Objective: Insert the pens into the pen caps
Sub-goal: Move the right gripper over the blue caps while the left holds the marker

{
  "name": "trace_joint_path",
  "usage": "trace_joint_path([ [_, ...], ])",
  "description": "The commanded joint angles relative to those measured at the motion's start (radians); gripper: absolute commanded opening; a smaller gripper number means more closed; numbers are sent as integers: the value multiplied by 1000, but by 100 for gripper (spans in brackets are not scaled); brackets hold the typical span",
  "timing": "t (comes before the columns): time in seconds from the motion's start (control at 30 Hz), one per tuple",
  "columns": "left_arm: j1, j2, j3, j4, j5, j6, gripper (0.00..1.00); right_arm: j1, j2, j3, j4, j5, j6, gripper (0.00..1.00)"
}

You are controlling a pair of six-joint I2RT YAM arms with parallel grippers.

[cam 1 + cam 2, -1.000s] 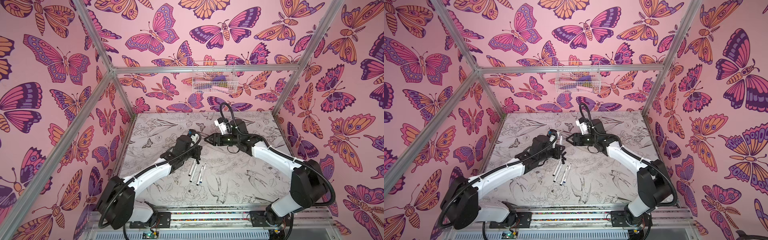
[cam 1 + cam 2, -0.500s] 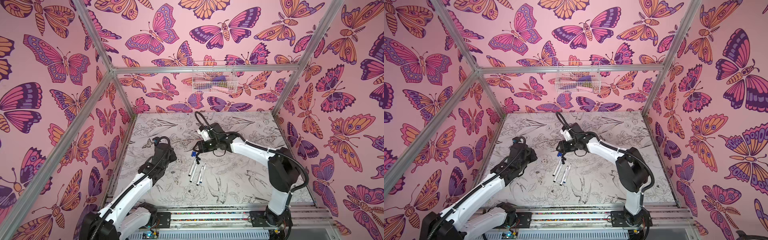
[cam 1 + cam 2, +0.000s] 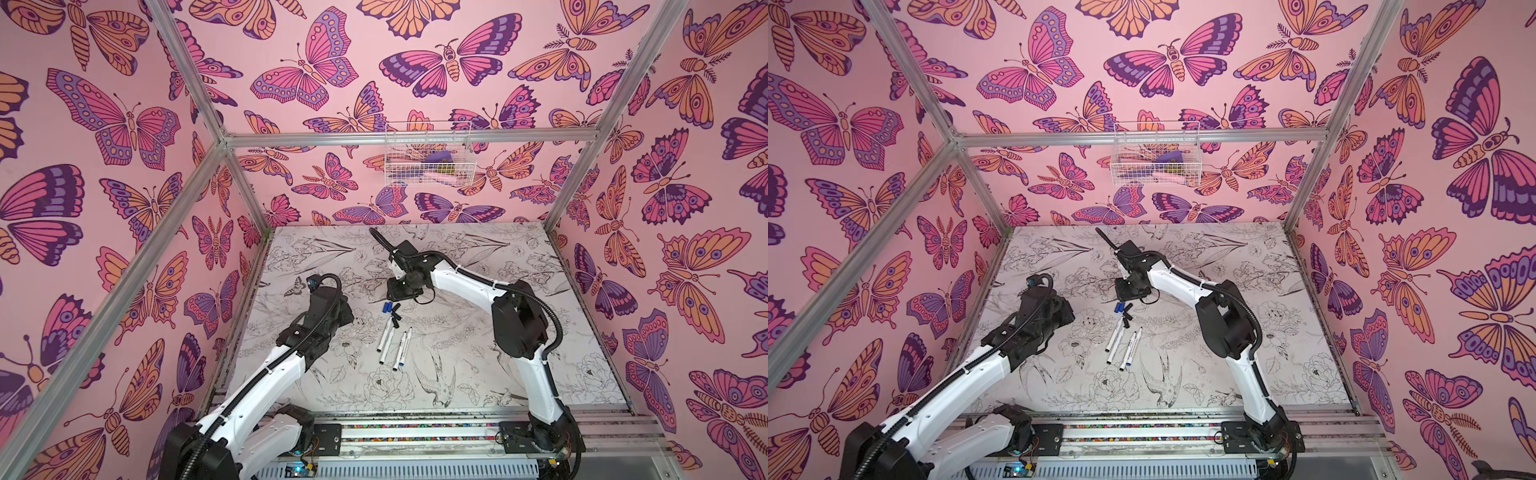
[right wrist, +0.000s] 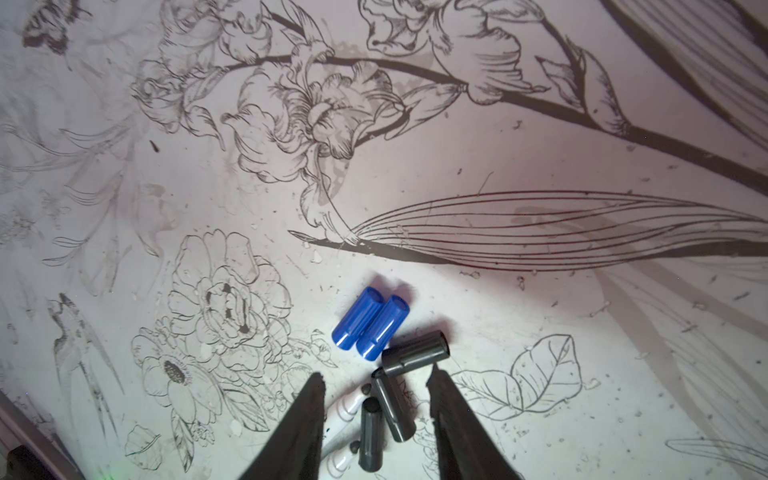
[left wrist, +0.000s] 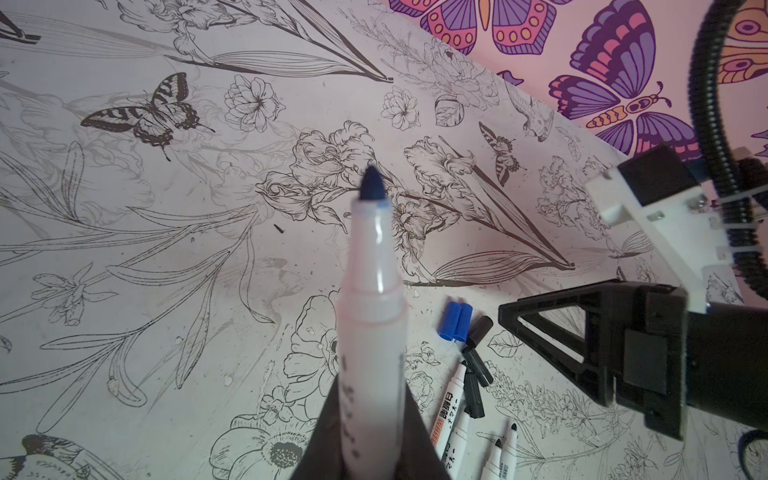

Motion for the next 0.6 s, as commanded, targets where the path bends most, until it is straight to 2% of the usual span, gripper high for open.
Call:
trace_joint_path([
  [0.0, 12, -19, -11, -37, 11, 24, 0, 15, 41, 64, -93, 58, -41, 44],
  [0.57, 29, -19, -34, -46, 31, 1, 0, 51, 141, 168, -153, 106, -94, 45],
])
